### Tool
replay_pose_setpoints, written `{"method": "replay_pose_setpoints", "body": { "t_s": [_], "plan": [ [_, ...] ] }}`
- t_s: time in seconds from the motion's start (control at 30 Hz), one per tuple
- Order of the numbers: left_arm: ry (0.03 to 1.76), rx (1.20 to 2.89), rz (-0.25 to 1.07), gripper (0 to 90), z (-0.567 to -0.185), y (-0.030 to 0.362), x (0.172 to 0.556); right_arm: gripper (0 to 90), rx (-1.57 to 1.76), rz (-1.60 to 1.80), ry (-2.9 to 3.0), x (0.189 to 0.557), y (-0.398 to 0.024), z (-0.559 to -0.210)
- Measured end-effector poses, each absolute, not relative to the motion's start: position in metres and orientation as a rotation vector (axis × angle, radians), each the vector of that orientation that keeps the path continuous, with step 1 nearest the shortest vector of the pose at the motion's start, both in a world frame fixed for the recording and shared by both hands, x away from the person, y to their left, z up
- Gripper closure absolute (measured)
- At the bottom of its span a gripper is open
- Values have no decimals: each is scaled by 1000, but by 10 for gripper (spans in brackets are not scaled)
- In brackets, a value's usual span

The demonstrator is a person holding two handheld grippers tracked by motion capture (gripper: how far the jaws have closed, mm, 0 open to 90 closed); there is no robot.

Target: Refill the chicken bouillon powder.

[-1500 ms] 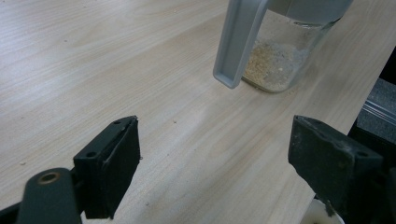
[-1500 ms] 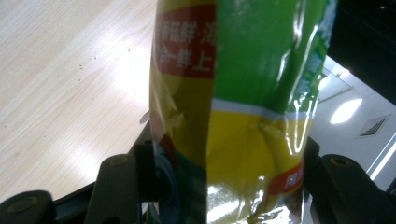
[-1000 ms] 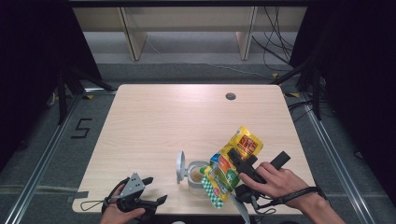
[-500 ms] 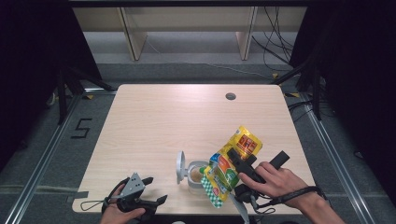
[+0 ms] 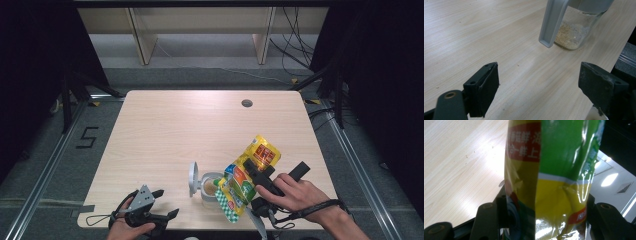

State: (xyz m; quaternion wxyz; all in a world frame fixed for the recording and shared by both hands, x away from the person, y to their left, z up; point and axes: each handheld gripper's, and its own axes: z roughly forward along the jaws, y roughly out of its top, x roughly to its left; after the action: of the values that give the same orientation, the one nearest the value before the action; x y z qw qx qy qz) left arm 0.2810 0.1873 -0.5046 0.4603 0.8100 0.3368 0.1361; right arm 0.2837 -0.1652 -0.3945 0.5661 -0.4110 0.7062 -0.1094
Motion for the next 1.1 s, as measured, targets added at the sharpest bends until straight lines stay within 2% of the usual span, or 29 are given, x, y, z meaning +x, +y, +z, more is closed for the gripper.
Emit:
{"method": "replay_pose_setpoints", "body": {
  "t_s": [0.3, 0.67, 0.83, 0.93, 1.1],
  "plan": [
    [850, 1976, 307, 165, -506, 185, 280, 474, -980, -262, 1641, 283, -166, -393],
    [832, 2014, 342, 165, -505, 189, 284, 475, -985, -244, 1648, 287, -165, -394],
    [864, 1977, 318, 165, -506, 187, 283, 476, -978, -242, 1644, 287, -166, -394],
    [839, 2001, 363, 165, -507, 188, 284, 476, -974, -246, 1647, 286, -167, -394],
    [845, 1988, 332, 166, -506, 188, 285, 476, -981, -247, 1645, 286, -168, -393]
  ]
}}
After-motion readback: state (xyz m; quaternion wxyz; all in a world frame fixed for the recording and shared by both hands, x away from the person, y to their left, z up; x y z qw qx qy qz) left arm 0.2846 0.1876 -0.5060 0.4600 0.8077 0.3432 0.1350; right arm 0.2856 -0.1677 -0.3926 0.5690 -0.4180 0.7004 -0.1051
